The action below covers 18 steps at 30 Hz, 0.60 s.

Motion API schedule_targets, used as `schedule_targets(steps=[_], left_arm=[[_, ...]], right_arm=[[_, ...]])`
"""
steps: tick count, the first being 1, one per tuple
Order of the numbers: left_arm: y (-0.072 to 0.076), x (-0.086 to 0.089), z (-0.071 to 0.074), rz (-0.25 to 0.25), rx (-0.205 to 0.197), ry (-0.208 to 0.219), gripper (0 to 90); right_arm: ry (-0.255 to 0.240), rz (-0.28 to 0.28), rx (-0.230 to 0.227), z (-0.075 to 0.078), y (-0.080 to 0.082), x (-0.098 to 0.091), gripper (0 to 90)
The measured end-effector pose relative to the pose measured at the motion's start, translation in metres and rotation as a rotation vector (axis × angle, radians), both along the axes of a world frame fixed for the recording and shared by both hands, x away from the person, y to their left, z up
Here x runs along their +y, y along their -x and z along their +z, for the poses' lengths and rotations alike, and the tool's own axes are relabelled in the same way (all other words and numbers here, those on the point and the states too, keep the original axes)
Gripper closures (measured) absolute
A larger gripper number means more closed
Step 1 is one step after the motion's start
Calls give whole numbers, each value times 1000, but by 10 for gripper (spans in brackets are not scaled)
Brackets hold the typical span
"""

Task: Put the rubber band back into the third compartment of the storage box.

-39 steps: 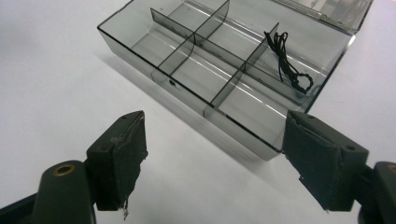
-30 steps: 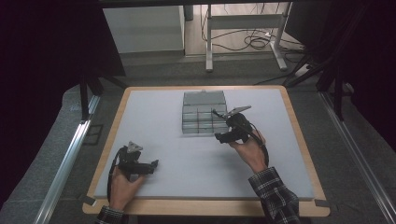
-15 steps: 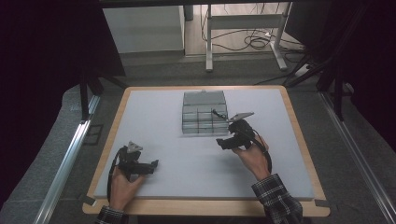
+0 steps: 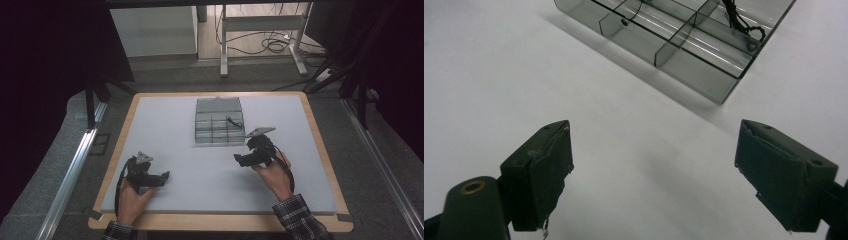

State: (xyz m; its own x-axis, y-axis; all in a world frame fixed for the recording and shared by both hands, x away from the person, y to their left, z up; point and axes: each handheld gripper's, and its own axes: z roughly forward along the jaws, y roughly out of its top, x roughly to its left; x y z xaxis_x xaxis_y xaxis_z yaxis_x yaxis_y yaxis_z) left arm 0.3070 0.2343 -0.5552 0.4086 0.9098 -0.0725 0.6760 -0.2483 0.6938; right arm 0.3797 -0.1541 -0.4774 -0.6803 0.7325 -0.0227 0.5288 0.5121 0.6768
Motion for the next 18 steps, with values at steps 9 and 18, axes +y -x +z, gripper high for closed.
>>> schedule_targets(steps=[9, 18], left_arm=[[0, 0, 0, 0, 0, 0, 20], [0, 0, 0, 0, 0, -1, 20]], right_arm=[[12, -4, -17, -4, 10, -8, 147], [13, -4, -26, -6, 21, -15, 142]])
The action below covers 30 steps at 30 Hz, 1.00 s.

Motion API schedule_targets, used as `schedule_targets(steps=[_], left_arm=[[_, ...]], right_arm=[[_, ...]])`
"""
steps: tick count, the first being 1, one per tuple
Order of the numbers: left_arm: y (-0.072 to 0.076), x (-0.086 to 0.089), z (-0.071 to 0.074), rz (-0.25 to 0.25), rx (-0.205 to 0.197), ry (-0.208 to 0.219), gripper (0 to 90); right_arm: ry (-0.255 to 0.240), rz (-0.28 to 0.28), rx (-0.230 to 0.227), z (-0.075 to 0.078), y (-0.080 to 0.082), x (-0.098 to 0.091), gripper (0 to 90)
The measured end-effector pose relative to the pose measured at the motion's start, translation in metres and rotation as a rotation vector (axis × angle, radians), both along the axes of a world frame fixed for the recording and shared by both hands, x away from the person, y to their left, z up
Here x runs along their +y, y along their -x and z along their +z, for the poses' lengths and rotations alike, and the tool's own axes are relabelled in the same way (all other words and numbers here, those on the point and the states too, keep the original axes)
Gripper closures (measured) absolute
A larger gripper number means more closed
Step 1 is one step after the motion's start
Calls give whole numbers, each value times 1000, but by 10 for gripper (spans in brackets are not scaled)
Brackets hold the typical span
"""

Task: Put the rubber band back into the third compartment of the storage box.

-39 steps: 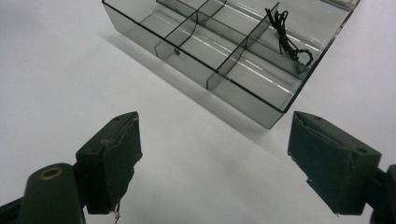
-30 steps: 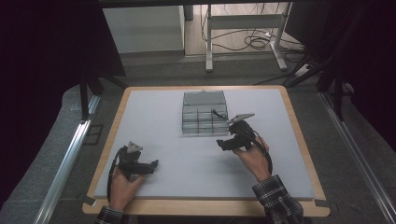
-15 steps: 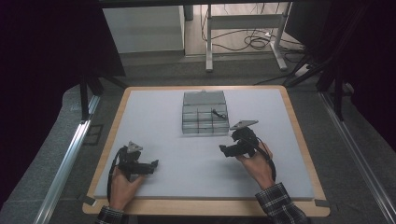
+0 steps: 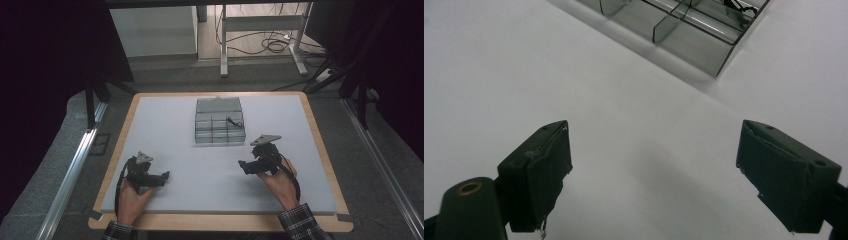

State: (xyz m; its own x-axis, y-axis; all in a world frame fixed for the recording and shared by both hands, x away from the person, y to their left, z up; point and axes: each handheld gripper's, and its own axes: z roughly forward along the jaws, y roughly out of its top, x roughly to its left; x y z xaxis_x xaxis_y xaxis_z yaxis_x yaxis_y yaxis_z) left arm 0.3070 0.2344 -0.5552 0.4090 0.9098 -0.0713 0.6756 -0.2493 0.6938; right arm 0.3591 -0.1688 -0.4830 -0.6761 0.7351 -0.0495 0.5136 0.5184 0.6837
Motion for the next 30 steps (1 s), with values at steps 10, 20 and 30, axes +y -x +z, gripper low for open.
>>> schedule_targets(steps=[10, 20, 30], left_arm=[[0, 0, 0, 0, 0, 1, 20], [0, 0, 0, 0, 0, 0, 20], [0, 0, 0, 0, 0, 0, 20]], right_arm=[[-4, -9, -8, -1, 9, -10, 139], [-10, -25, -14, -3, 19, -23, 127], [-2, -45, 1, -8, 28, -37, 99]])
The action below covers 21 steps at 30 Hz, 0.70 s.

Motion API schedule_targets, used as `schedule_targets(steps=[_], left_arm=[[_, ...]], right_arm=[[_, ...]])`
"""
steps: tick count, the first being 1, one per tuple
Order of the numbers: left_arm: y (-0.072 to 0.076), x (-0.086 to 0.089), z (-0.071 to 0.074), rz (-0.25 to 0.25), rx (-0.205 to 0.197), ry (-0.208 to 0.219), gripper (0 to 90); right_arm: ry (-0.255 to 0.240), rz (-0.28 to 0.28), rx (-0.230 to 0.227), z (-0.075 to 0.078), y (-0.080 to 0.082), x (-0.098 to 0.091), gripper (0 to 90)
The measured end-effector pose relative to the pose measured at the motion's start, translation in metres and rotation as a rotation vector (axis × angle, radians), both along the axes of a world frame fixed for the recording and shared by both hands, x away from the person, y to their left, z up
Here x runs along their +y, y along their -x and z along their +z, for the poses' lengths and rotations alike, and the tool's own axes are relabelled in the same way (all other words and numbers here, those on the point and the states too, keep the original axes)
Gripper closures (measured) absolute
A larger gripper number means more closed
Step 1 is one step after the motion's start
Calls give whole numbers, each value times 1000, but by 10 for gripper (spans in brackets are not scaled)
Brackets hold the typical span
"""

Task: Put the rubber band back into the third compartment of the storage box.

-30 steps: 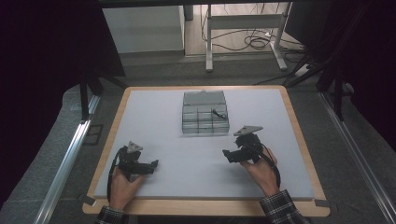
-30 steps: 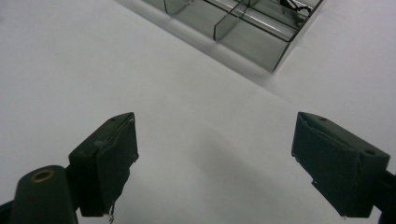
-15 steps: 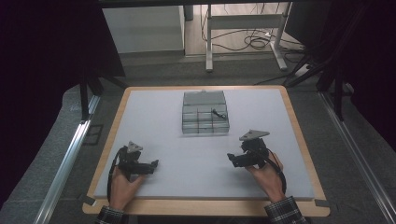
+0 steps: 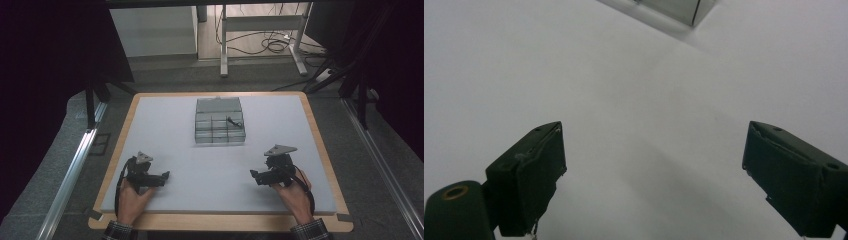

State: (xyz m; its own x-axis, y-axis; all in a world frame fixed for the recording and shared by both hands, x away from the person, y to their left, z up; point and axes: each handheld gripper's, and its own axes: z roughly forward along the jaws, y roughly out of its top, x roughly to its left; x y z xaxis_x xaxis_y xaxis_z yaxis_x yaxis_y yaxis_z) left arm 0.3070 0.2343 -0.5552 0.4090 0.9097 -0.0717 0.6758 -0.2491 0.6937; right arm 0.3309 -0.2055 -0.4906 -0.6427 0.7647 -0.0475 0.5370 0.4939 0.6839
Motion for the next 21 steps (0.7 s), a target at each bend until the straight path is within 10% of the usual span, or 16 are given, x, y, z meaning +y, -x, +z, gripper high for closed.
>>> schedule_targets(steps=[21], left_arm=[[0, 0, 0, 0, 0, 0, 20]], right_arm=[[-10, -47, -8, -5, 22, -31, 81]])
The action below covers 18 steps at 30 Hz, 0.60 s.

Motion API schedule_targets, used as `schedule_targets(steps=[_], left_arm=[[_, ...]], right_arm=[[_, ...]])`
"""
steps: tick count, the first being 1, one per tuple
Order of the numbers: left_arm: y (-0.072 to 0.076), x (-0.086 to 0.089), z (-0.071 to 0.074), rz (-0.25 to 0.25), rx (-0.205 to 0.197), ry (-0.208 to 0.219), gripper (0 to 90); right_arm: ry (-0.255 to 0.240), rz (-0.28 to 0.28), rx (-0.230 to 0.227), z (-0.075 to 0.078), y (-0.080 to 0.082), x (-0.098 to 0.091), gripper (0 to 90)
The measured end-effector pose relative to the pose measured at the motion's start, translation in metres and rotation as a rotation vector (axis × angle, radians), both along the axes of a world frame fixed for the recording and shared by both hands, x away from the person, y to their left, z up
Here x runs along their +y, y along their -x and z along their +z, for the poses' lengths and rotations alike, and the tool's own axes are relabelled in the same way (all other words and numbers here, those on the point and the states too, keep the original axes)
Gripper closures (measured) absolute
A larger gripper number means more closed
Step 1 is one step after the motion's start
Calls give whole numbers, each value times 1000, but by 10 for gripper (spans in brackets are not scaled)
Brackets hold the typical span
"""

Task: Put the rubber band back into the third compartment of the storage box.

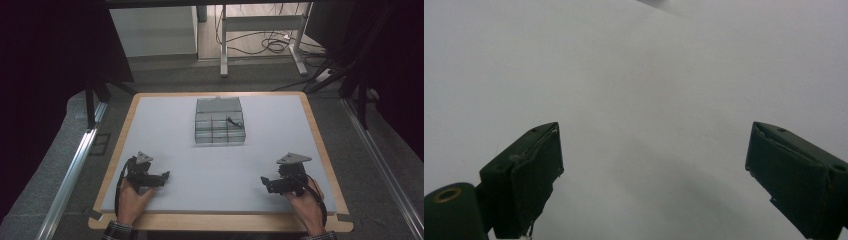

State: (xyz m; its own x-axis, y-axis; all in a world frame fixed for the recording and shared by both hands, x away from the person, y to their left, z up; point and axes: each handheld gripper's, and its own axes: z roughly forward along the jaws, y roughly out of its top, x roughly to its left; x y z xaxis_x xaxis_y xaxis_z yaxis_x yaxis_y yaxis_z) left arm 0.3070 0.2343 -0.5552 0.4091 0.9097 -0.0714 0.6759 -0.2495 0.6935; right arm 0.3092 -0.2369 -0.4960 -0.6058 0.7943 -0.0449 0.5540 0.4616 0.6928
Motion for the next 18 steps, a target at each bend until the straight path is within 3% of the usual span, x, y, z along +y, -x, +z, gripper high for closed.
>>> schedule_targets(steps=[18], left_arm=[[0, 0, 0, 0, 0, 0, 20]], right_arm=[[-36, -27, -34, -16, 20, -22, 80]])
